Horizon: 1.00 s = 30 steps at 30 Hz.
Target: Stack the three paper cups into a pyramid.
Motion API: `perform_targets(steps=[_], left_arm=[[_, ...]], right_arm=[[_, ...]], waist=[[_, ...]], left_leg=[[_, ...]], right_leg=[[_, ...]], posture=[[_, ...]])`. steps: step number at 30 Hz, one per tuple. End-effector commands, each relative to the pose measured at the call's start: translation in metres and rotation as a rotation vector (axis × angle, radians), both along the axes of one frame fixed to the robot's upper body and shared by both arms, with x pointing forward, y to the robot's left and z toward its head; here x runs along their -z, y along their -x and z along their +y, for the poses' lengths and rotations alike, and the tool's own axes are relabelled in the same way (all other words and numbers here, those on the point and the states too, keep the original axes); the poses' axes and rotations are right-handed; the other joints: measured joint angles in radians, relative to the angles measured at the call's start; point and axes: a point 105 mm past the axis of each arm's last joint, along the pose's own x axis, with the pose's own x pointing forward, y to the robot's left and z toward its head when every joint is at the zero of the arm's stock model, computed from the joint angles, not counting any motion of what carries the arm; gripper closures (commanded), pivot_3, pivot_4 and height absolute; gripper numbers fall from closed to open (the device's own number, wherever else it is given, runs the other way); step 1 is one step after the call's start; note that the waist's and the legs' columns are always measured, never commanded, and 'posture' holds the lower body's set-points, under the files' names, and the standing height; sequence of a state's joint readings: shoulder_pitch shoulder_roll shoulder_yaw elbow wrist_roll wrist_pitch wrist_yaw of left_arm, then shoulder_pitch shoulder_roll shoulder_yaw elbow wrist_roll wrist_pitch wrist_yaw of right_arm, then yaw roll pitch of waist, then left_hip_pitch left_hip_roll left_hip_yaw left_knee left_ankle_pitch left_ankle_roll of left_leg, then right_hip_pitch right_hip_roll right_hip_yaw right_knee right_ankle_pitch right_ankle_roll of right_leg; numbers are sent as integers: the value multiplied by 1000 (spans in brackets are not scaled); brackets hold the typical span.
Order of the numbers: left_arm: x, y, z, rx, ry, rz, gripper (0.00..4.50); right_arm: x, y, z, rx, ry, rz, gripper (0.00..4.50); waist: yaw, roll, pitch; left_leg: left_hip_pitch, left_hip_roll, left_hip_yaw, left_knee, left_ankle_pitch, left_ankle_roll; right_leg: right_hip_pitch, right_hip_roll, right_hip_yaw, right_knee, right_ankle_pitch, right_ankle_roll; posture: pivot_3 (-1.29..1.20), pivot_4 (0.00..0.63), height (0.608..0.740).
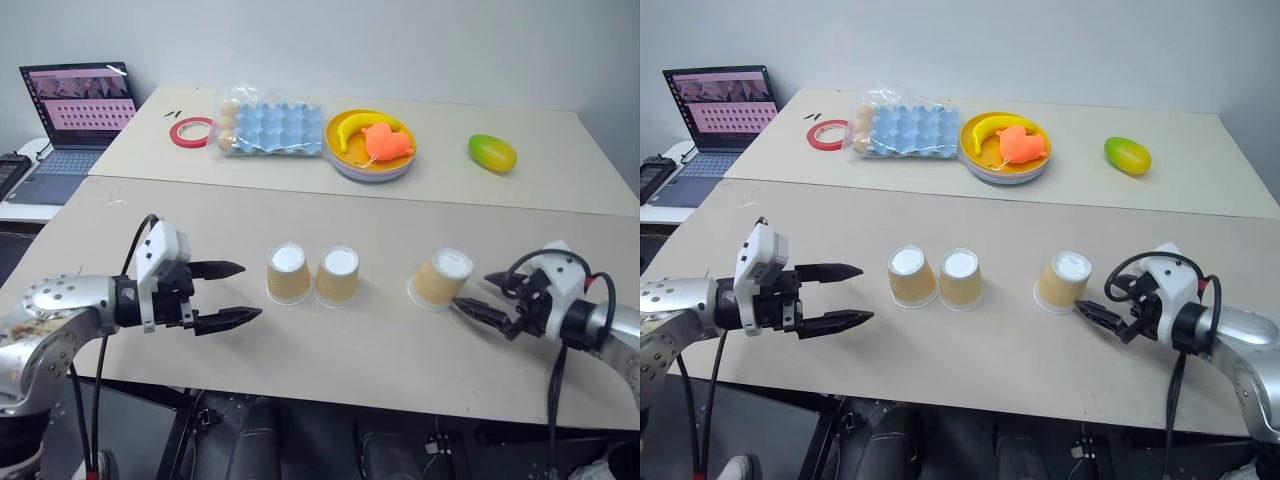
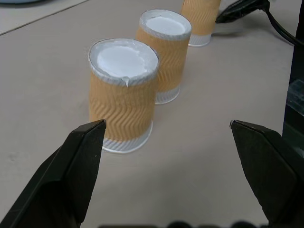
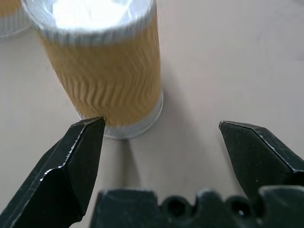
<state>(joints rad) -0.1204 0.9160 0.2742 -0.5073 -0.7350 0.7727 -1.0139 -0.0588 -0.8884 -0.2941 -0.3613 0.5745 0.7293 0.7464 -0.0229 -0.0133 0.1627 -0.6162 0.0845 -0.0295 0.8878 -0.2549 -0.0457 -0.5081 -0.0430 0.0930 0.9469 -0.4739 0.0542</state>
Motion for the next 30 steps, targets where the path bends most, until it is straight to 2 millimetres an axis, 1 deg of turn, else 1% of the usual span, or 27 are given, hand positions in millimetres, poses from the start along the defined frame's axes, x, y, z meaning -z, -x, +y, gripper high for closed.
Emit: perform_targets(steps=[1, 4, 9, 13, 23, 24, 25, 28, 29, 30], left_arm=[[-8, 7, -2, 8, -15, -54, 19], [-8, 8, -3, 5, -15, -59, 19], [-7, 11, -7, 14, -24, -67, 19], [-7, 9, -5, 6, -25, -72, 19], [-4, 8, -4, 2, -18, -83, 19], [-4, 8, -5, 3, -18, -84, 5], [-3, 8, -5, 4, -19, -85, 0], [-3, 7, -6, 8, -23, -92, 0], [-3, 7, -6, 9, -23, -94, 0], [-3, 7, -6, 10, -24, -95, 0]], right_arm=[[-15, 6, 18, -101, -32, -34, 0], [-18, 5, 22, -123, -48, -42, 0], [-27, -14, 23, -82, -69, -93, 0], [-30, -23, 26, -70, -78, -110, 0], [-34, -30, 32, -63, -99, -125, 0], [-35, -30, 33, -68, -102, -128, 246], [-36, -30, 35, -73, -104, -130, 402], [-38, -31, 38, -80, -101, -142, 1326], [-39, -32, 39, -82, -103, -147, 1697], [-40, -32, 39, -84, -105, -151, 1777]], waist=[[3, 0, 0], [5, 0, 0], [-1, 0, 0], [-2, 0, 0], [-2, 0, 0], [-2, 0, 0], [-2, 0, 0], [-4, 0, 0], [-4, 0, 0], [-5, 0, 0]], left_leg=[[0, 0, 0, 0, 0, 0], [0, 0, 0, 2, 0, 0], [0, 1, 1, 3, 0, 0], [0, 0, 1, 2, 0, 0], [0, 0, 1, 2, 0, 0], [0, 0, 1, 2, 0, 0], [0, 0, 1, 2, 0, 0], [0, 0, 1, 2, 0, 0], [0, 0, 1, 2, 0, 0], [0, 0, 1, 2, 0, 0]], right_leg=[[0, 0, 0, 0, 0, 0], [0, 0, 0, 0, 0, 0], [0, 0, 1, 0, 0, 0], [-1, 0, 1, 0, 0, 0], [-1, 0, 1, 0, 0, 0], [-1, 0, 1, 1, 0, 0], [-1, 0, 1, 1, 0, 0], [-1, 0, 1, 1, 0, 0], [-1, 0, 1, 2, 0, 0], [-1, 0, 1, 2, 0, 0]], posture=[[0, 150, 645], [0, 150, 645], [0, 150, 645], [0, 150, 645], [0, 150, 645], [0, 150, 645], [0, 150, 645], [0, 150, 645], [0, 150, 645], [0, 150, 645]])
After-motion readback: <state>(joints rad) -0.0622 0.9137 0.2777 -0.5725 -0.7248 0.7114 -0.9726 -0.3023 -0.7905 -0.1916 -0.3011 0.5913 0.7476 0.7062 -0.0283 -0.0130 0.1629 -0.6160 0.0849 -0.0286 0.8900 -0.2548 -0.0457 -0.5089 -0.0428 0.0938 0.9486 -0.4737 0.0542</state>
